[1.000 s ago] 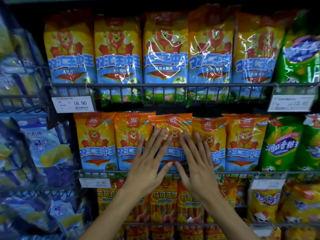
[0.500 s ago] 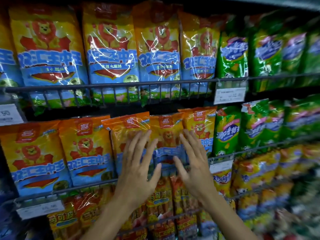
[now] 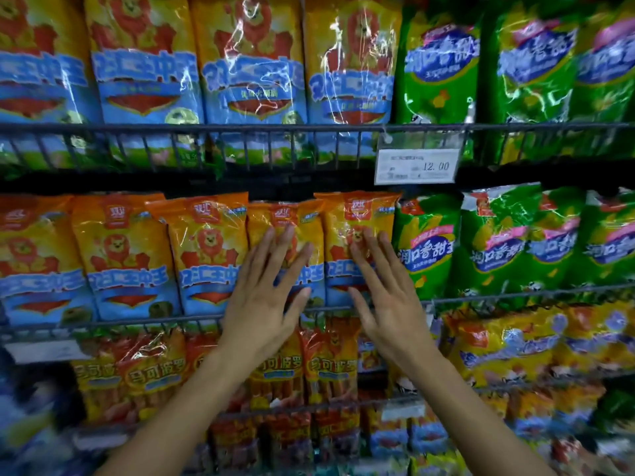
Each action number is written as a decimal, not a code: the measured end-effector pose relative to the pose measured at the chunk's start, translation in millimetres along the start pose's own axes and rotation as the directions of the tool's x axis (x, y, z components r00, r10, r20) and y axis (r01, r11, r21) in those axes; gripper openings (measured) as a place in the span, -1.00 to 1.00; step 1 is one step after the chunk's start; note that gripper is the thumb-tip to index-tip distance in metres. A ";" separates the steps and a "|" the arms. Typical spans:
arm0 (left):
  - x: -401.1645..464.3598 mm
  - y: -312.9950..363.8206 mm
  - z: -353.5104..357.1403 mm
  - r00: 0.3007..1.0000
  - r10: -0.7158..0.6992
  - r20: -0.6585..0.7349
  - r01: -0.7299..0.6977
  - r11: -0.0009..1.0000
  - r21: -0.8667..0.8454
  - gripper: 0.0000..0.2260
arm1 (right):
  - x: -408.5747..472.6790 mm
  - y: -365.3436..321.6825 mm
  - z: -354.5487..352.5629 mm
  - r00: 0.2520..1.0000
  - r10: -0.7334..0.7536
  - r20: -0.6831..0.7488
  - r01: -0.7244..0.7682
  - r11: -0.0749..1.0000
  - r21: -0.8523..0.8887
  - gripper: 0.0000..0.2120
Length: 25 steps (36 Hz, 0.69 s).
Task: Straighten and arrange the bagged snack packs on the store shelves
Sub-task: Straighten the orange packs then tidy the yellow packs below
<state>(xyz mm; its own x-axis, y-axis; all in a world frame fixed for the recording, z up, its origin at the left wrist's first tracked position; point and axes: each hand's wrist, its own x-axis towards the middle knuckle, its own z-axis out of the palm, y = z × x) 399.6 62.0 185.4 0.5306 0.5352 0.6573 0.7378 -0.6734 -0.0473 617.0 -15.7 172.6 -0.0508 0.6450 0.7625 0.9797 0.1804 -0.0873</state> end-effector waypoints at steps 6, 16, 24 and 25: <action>-3.0 6.3 -4.3 0.999 -0.016 0.046 0.017 1.000 -0.007 -0.40 | -2.7 6.7 -3.3 1.000 -0.026 0.010 0.025 0.997 0.076 -0.40; -70.6 17.3 3.2 0.986 -0.051 -0.156 -0.012 0.925 -0.379 -0.57 | -80.4 -7.0 -0.5 0.991 0.073 -0.111 -0.024 0.919 0.393 -0.56; -149.9 49.6 74.7 0.929 -0.301 0.215 0.363 0.631 -0.686 -0.56 | -159.5 -15.1 38.4 0.894 0.319 0.314 -0.439 0.763 0.475 -0.60; -151.3 51.3 84.1 0.902 -0.327 0.280 0.427 0.594 -0.682 -0.54 | -161.7 -14.7 43.8 0.866 0.356 0.351 -0.491 0.734 0.468 -0.60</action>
<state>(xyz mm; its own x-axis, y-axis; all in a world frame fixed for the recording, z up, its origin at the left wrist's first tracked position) 392.2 -10.6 20.3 0.3546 0.8462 0.3977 0.3800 -0.5191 0.7656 602.3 -90.1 22.5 0.2363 0.8837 0.4041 0.6537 0.1632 -0.7389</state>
